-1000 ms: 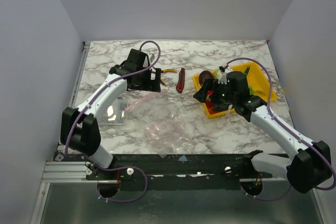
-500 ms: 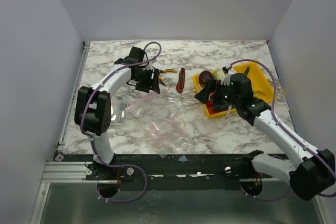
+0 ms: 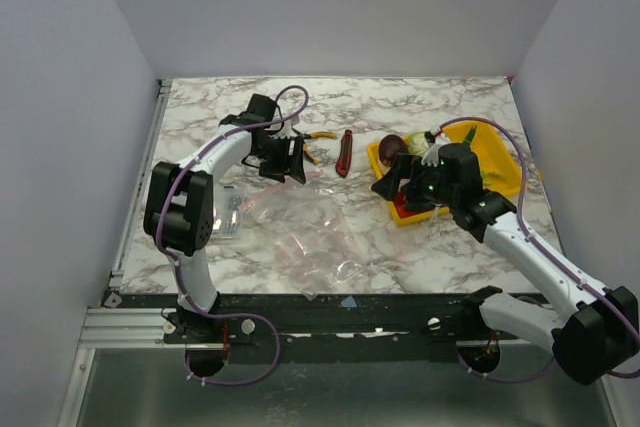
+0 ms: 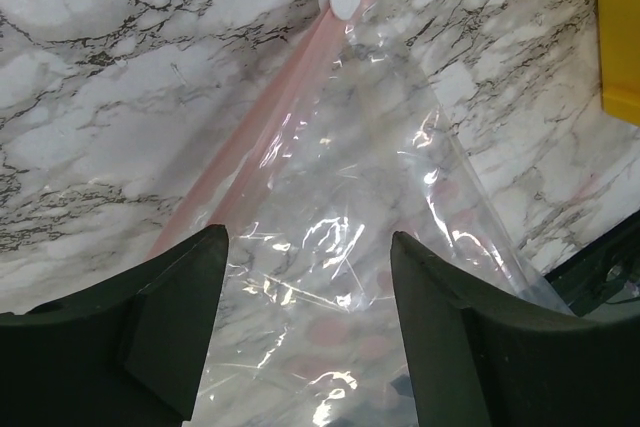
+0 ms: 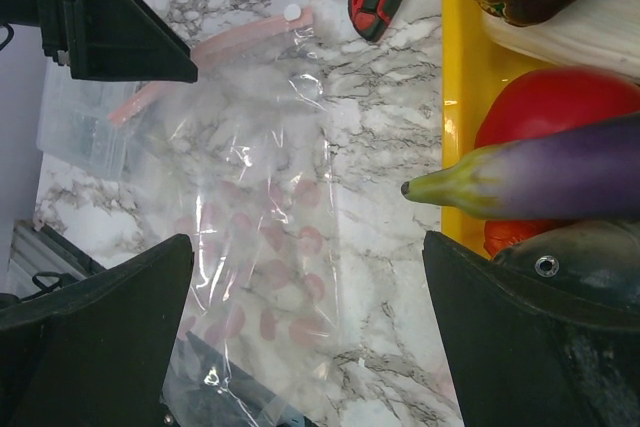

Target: Place the food in the zip-top bag and seal the zipper

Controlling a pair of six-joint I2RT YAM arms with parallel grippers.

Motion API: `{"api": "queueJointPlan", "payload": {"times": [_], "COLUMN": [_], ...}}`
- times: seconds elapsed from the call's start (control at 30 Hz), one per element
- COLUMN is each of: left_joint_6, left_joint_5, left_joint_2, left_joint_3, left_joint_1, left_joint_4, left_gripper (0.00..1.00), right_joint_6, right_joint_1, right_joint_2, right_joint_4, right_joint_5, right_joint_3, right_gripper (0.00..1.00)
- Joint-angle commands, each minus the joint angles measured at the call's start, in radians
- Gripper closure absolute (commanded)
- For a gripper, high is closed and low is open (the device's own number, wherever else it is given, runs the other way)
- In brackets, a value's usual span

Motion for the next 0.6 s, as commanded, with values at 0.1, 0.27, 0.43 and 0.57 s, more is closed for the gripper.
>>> {"api": "queueJointPlan", "payload": {"times": [0.1,0.27,0.43,0.57], "left_joint_6": [0.042,0.032,0.024,0.029], "left_joint_5": [-0.045,0.087,0.111,0.122], "left_joint_2": [-0.014,0.069,0.095,0.109], "left_joint_3": [0.072,0.095,0.087,0.076], "left_joint_1": [0.02,0.034,0.034,0.033], "left_joint_4": [-0.037,-0.056,-0.05,-0.056], "left_gripper": [0.31,0.3,0.3,0.32], "right_joint_6": [-0.002,0.009,0.008,0.014], "right_joint_1": [-0.002,-0.001,-0.002,-0.002], "right_joint_2": [-0.029,-0.036,-0.061,-0.065], "right_joint_4": [-0.027,-0.029,-0.042,-0.045], "right_joint_5": [0.028,0.025,0.039,0.041], "right_joint_3": [-0.01,-0.006,0.0,0.0], "right_gripper": [0.0,0.0,0.0,0.0]}}
